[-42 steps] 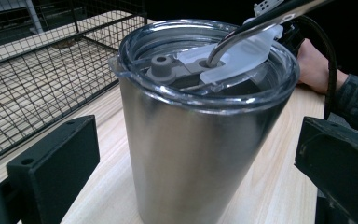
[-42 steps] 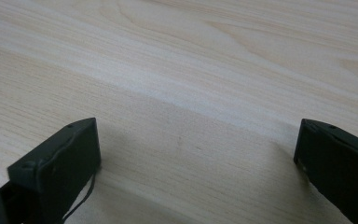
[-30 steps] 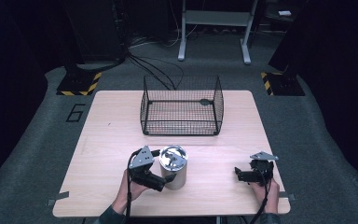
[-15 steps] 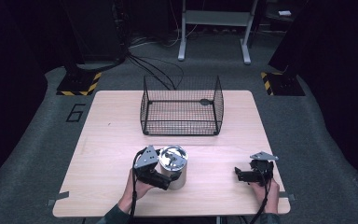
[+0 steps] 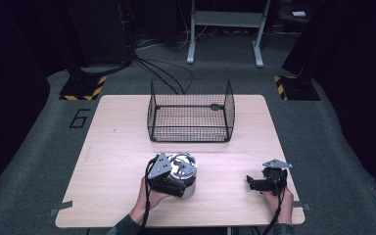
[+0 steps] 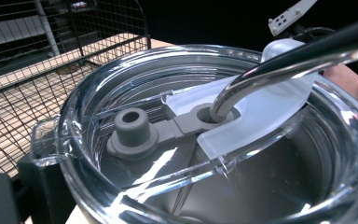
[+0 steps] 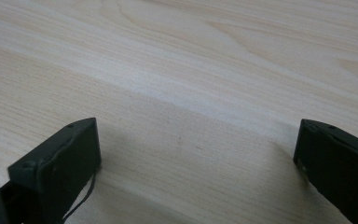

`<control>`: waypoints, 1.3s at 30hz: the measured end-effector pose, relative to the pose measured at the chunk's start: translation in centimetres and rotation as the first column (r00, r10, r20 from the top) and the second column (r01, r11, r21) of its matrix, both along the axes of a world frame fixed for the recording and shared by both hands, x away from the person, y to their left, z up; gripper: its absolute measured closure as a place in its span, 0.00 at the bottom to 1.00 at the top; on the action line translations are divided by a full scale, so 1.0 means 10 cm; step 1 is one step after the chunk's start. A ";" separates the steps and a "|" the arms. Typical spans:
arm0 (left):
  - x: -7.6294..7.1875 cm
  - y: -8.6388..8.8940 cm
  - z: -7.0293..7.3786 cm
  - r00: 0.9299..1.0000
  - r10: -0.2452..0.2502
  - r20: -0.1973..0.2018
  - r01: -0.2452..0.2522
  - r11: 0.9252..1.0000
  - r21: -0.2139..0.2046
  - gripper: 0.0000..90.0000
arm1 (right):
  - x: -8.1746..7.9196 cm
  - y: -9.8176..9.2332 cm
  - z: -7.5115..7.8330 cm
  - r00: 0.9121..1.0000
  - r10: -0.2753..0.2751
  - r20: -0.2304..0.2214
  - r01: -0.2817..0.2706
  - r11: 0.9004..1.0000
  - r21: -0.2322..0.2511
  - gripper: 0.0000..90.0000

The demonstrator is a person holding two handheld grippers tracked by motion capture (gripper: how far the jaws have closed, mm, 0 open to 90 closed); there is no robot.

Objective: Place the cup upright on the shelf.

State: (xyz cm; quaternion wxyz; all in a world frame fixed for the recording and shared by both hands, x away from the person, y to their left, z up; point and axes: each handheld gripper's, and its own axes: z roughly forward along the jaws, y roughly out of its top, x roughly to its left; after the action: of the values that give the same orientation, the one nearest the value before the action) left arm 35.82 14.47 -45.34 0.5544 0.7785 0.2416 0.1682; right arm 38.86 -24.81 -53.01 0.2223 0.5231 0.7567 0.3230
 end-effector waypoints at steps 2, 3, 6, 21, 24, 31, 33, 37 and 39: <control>-0.01 0.00 0.00 1.000 0.009 0.003 -0.009 1.000 -0.001 0.04 | 0.00 0.00 0.00 1.000 0.000 -0.001 0.000 1.000 0.000 0.00; -0.01 0.00 0.00 1.000 0.009 0.003 -0.009 1.000 -0.001 0.04 | 0.00 0.00 0.00 1.000 0.001 -0.001 -0.001 1.000 0.000 0.00; -0.01 0.01 0.00 1.000 0.000 -0.002 0.000 1.000 0.006 0.04 | 0.00 0.00 0.00 1.000 0.001 0.001 -0.001 1.000 0.001 0.00; -0.01 0.03 0.03 1.000 -0.016 -0.001 0.016 1.000 0.026 0.05 | 0.00 0.00 0.00 1.000 0.000 0.002 0.000 1.000 0.003 0.00; -0.01 0.04 0.04 1.000 -0.013 -0.001 0.013 1.000 0.018 0.05 | 0.00 0.00 0.00 1.000 0.001 0.002 -0.001 1.000 0.004 0.00; 0.00 0.10 0.11 1.000 0.002 0.006 -0.002 1.000 0.005 0.05 | 0.00 0.00 0.00 1.000 0.000 0.002 0.000 1.000 0.004 0.00; 0.01 0.13 0.13 1.000 0.011 0.014 -0.011 1.000 0.002 0.05 | 0.00 0.00 0.00 1.000 0.001 0.002 -0.001 1.000 0.004 0.00; 0.01 0.17 0.15 1.000 0.021 0.019 -0.021 1.000 -0.003 0.05 | 0.00 -0.01 0.00 1.000 0.004 0.002 -0.004 1.000 0.000 0.00; 0.02 0.19 0.17 0.999 0.028 0.024 -0.028 1.000 0.004 0.05 | 0.00 0.00 0.00 1.000 0.001 0.002 -0.001 1.000 0.004 0.00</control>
State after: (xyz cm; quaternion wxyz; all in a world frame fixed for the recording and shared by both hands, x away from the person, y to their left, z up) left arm 36.03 16.41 -43.60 0.5530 0.7742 0.2457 0.1857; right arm 38.88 -24.82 -53.03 0.2219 0.5229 0.7560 0.3252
